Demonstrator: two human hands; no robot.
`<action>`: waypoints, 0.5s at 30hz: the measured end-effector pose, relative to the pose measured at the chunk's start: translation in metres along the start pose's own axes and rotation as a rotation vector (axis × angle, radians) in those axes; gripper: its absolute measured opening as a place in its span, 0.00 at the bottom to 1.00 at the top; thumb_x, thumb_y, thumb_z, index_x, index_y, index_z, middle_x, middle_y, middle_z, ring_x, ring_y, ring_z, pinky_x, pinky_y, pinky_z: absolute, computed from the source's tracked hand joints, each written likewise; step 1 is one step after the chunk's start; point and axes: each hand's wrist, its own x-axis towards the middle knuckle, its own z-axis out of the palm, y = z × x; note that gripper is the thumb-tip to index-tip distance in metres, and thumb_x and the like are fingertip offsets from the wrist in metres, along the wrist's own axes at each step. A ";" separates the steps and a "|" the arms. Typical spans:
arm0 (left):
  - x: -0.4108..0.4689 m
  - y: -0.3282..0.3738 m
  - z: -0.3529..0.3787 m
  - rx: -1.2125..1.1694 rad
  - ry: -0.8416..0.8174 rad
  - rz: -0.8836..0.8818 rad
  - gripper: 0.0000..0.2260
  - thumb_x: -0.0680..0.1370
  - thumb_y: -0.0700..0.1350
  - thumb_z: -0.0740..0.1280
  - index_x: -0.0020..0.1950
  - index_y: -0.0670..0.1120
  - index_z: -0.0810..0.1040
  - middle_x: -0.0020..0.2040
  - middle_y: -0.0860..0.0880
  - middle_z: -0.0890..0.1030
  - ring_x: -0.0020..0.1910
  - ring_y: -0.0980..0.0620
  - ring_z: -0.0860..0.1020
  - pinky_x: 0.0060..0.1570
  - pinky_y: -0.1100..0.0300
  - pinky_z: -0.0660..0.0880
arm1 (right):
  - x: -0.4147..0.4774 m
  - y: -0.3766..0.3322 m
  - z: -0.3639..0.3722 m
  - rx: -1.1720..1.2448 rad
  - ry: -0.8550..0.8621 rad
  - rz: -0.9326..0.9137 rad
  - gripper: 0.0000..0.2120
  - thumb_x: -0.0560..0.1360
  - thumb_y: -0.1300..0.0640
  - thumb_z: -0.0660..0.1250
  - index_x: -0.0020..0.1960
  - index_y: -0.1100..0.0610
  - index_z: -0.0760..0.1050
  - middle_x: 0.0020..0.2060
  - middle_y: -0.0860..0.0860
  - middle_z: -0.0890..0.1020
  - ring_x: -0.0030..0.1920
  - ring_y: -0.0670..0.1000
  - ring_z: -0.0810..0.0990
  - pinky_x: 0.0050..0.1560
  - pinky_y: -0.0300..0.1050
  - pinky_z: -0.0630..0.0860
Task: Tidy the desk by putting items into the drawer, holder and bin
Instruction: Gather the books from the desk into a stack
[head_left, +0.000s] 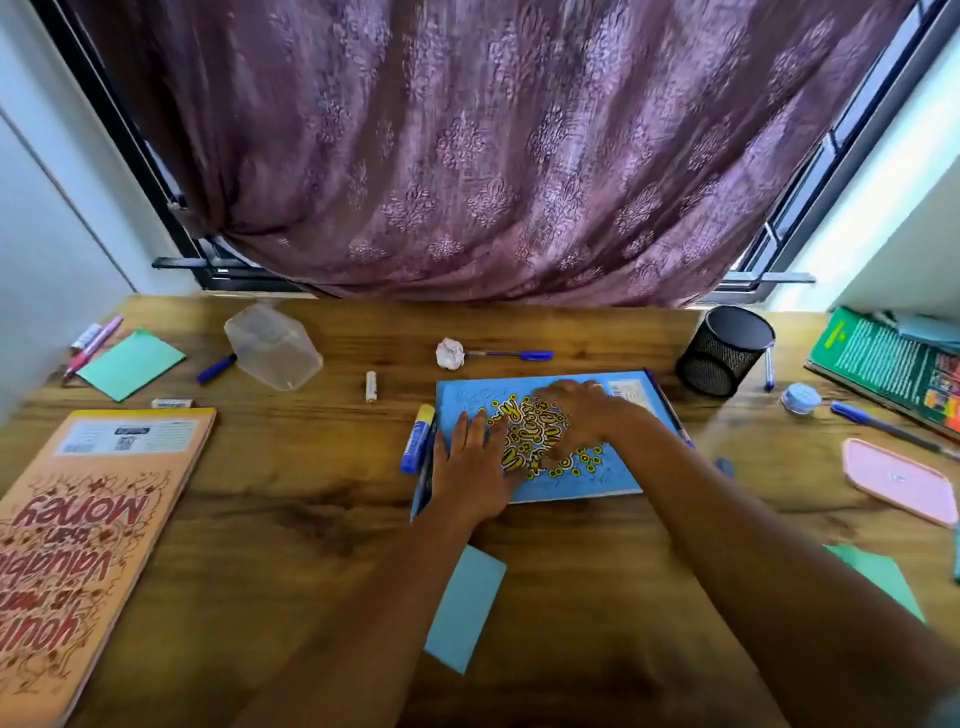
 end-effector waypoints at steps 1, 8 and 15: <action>0.003 0.001 0.002 0.010 0.012 -0.005 0.32 0.78 0.64 0.54 0.78 0.53 0.48 0.79 0.49 0.45 0.77 0.46 0.40 0.72 0.41 0.41 | 0.004 0.008 -0.004 -0.006 -0.022 0.031 0.57 0.59 0.38 0.78 0.78 0.47 0.48 0.77 0.50 0.51 0.76 0.60 0.52 0.72 0.62 0.58; 0.005 0.002 0.026 0.149 0.241 -0.026 0.31 0.77 0.67 0.42 0.77 0.55 0.49 0.79 0.49 0.50 0.78 0.47 0.45 0.73 0.44 0.41 | 0.020 0.027 -0.022 -0.105 -0.021 0.097 0.63 0.53 0.36 0.79 0.77 0.50 0.49 0.75 0.55 0.55 0.74 0.63 0.56 0.68 0.64 0.63; 0.006 0.004 0.028 0.172 0.276 -0.015 0.34 0.74 0.68 0.36 0.77 0.56 0.49 0.79 0.50 0.51 0.78 0.48 0.46 0.74 0.45 0.42 | 0.025 0.022 -0.040 -0.190 -0.065 0.107 0.58 0.54 0.36 0.79 0.74 0.54 0.55 0.72 0.56 0.59 0.73 0.61 0.58 0.66 0.63 0.64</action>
